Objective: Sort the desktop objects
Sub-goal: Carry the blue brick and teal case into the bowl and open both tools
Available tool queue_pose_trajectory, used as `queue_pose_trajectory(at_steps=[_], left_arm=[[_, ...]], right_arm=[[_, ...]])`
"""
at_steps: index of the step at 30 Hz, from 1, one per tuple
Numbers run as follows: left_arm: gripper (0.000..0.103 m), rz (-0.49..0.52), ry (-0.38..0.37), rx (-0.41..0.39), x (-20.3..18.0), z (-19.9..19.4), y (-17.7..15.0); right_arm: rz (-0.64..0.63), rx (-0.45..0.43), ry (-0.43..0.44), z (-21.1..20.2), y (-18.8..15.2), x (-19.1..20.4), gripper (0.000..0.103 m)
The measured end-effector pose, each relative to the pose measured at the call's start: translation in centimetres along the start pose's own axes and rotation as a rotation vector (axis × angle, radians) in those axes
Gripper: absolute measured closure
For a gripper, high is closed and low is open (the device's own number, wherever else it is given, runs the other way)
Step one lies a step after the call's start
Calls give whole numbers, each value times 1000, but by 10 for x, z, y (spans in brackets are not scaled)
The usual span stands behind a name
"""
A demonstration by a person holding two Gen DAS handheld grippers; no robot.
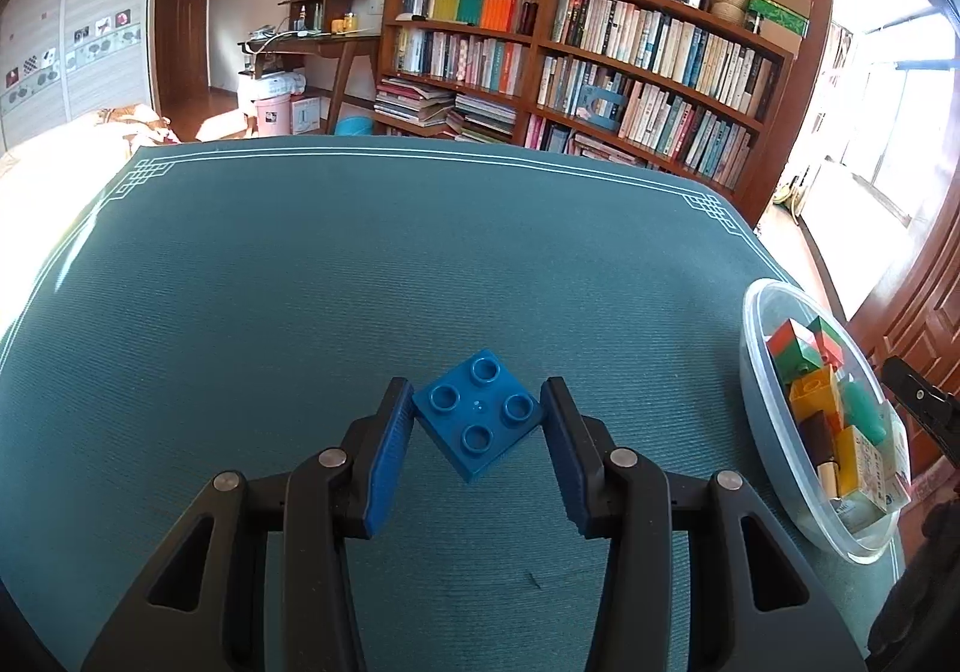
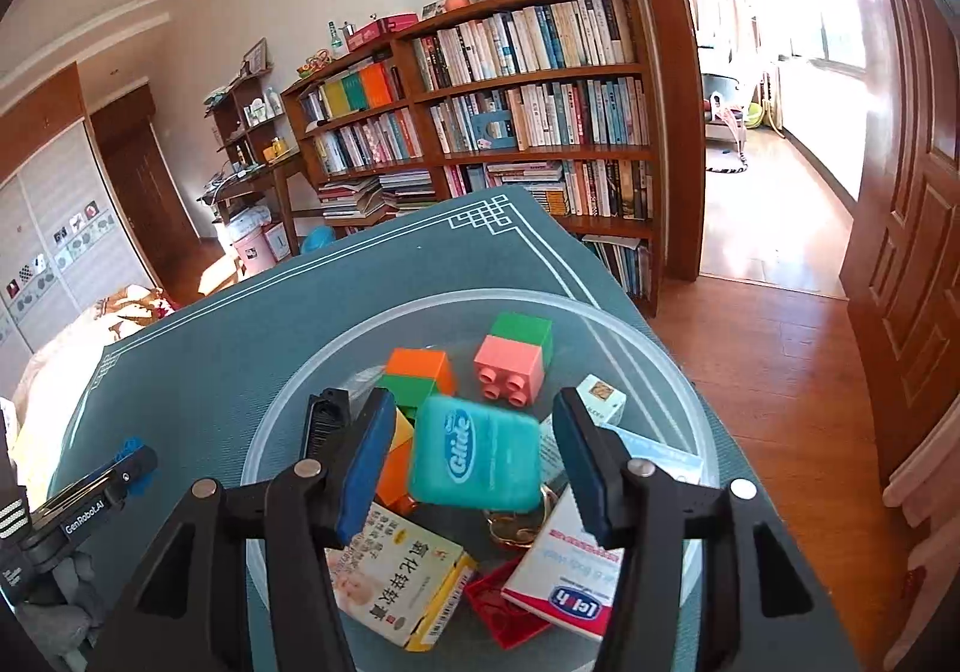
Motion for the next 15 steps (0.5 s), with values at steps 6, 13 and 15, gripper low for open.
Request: queue_pose_trajectory(at_steps=[6, 13, 15], left_arm=[[56, 69, -107, -14, -40, -14, -4], [56, 181, -181, -16, -94, -26, -9], [56, 210, -197, -10, -109, -27, -9]], right_arm=[[60, -95, -56, -15, 6, -19, 39], [136, -231, -161, -42, 13, -37, 27], [145, -239, -163, -45, 14, -40, 27]])
Point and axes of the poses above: each gripper's, at about its wrist camera, not at the fingertips, and z roughly the way its jaws point, x to its left, y to its top, the point moved 10 cm from there along z, roughly the way its jaws point, and after that the axes turned 14 degrees about x, right-handed, at the moved point
